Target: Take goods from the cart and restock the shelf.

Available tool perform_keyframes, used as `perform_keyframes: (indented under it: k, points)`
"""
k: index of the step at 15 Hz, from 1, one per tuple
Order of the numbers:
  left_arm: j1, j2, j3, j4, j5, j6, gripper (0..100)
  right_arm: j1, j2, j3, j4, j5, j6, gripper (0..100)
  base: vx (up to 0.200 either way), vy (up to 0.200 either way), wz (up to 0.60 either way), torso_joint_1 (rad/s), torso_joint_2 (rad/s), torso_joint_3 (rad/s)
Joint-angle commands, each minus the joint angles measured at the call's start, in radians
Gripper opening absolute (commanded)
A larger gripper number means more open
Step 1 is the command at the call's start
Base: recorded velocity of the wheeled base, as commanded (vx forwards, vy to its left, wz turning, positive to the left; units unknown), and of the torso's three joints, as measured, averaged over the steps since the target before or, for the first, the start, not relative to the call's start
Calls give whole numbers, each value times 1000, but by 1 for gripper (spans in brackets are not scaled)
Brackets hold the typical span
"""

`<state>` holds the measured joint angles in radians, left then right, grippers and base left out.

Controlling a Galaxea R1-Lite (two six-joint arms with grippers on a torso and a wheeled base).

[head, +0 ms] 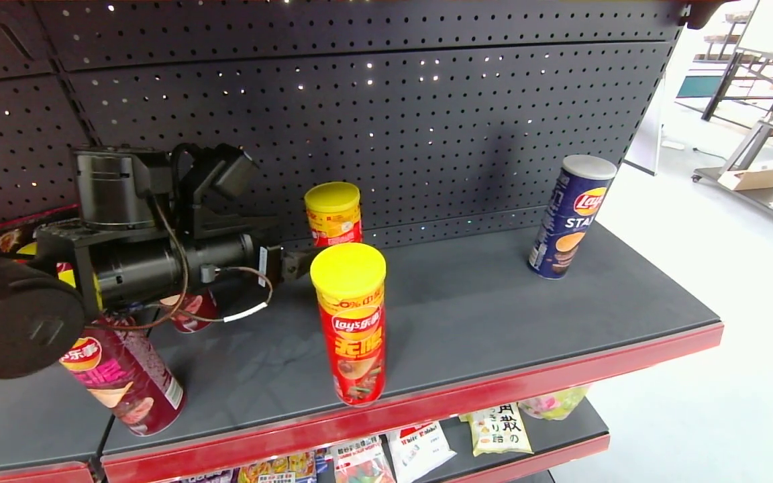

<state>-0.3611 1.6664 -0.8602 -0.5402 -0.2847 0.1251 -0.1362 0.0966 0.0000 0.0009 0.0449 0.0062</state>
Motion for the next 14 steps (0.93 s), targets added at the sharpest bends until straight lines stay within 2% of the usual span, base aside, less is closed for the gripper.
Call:
perform_keyframes:
  k: [1, 10, 14]
  points:
    - [1, -76, 29, -1, 22, 1, 100, 0, 2, 0, 1, 0, 0, 100, 0, 0, 0, 0, 0, 0]
    - [2, -315, 115, 3, 33, -1, 100, 0, 2, 0, 1, 0, 0, 100, 0, 0, 0, 0, 0, 0]
    - [4, -490, 205, 72, 30, -2, 100, 0, 2, 0, 1, 1, 0, 100, 0, 0, 0, 0, 0, 0]
